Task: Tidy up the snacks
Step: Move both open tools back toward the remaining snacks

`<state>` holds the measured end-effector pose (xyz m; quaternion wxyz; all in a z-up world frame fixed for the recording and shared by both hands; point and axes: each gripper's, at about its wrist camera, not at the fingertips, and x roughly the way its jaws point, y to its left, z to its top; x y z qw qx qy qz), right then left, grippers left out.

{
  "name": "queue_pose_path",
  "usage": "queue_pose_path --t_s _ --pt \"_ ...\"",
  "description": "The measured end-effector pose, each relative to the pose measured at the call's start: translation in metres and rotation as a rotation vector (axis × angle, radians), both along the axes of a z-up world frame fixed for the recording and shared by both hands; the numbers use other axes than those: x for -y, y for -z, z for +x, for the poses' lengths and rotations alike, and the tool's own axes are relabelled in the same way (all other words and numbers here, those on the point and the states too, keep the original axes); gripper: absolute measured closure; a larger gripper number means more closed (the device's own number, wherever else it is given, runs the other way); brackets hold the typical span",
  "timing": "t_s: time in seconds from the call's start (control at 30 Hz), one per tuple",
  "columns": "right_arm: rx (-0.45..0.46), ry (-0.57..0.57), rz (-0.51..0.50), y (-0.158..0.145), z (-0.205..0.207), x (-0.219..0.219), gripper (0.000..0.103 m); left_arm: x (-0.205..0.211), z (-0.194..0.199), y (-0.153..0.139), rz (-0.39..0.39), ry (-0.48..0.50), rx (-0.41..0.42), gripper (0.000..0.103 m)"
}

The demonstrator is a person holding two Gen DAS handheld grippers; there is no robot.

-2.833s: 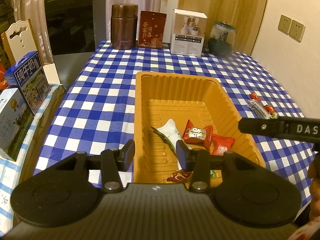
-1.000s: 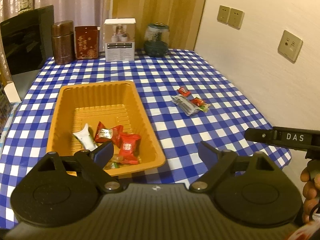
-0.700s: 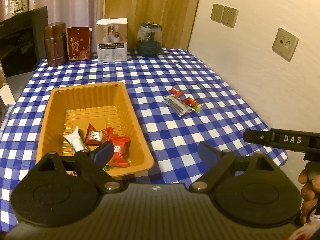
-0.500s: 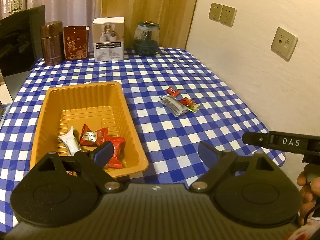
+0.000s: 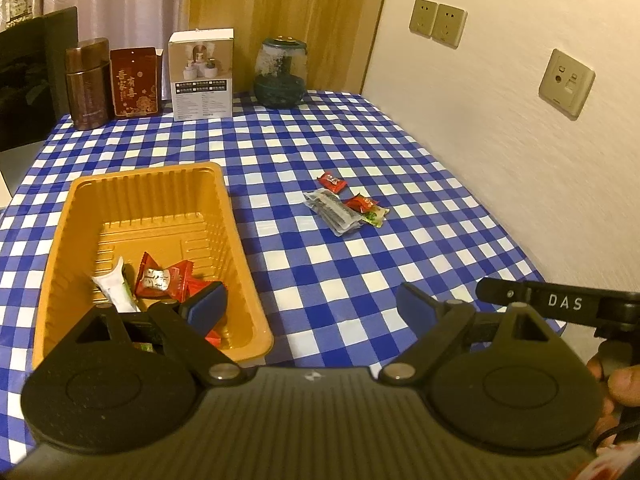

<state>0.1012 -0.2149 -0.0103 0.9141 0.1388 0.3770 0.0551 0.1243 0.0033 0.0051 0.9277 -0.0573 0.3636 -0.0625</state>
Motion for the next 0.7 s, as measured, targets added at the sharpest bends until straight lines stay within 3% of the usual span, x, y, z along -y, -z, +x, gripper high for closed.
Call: queue_pose_path --t_s 0.33,0.7 --pt "0.001 -0.005 0.005 0.010 0.025 0.005 0.039 0.007 0.029 0.010 0.004 0.004 -0.015 0.013" --pt "0.046 -0.059 -0.016 0.032 0.092 0.002 0.040 0.005 0.091 0.027 0.004 -0.018 -0.023 0.013"
